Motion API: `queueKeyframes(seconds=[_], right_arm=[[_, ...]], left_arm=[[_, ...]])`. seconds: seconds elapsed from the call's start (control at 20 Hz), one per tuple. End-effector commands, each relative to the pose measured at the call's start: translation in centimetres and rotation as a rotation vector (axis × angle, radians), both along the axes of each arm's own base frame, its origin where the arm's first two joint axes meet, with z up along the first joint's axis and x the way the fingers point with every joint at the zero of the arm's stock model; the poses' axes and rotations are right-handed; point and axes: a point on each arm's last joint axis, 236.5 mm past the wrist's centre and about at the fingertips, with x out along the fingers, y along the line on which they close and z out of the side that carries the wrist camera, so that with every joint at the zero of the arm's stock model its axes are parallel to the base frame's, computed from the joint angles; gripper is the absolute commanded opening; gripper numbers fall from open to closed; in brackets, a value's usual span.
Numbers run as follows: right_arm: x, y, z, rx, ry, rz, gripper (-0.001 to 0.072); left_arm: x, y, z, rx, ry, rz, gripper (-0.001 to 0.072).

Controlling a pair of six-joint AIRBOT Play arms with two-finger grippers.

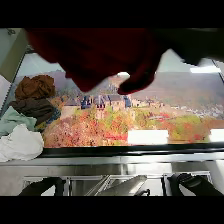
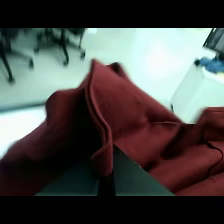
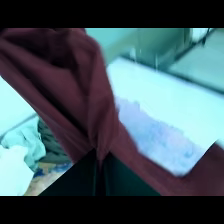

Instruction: Fold the shirts.

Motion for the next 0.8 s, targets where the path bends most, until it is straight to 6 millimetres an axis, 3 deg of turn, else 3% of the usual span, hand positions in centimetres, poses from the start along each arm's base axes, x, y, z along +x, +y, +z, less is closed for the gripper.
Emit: queueKeyframes(seconds=[0.0, 0.05, 0.15, 0.25, 0.3, 0.35, 0.5, 0.65, 0.75], right_arm=[[-7.9, -3.0, 4.2, -0.010, -0.161, -0.022, 0.0022], [-8.4, -3.3, 3.8, -0.032, -0.158, -0.026, 0.0022], [-7.3, -3.9, 2.3, -0.085, -0.123, -0.058, 0.0022], [-4.3, -4.0, -0.7, -0.159, -0.045, -0.087, 0.0023], [-2.3, -3.9, -3.0, -0.201, 0.016, -0.098, 0.0023], [-0.1, -3.7, -5.8, -0.242, 0.086, -0.108, 0.0023], [7.0, -3.6, -17.6, -0.384, 0.327, -0.154, 0.0023], [13.9, -4.4, -30.2, -0.481, 0.516, -0.257, 0.0022], [17.3, -3.9, -37.2, -0.435, 0.659, -0.272, 0.0022]], left_arm=[[-10.4, 2.3, 5.9, -0.022, -0.197, 0.047, 0.0014], [-11.0, 3.1, 6.0, -0.024, -0.191, 0.078, 0.0013], [-9.8, 4.0, 4.1, -0.001, -0.123, 0.133, 0.0014], [-6.4, 3.3, -0.4, 0.039, 0.003, 0.133, 0.0014], [-3.7, 2.6, -3.9, 0.067, 0.098, 0.129, 0.0015], [-1.1, 1.9, -8.0, 0.096, 0.201, 0.124, 0.0015], [6.2, 0.4, -23.6, 0.192, 0.551, 0.124, 0.0015], [10.8, -0.2, -39.7, 0.272, 0.822, 0.143, 0.0015], [12.9, -0.3, -48.5, 0.303, 0.953, 0.164, 0.0015]])
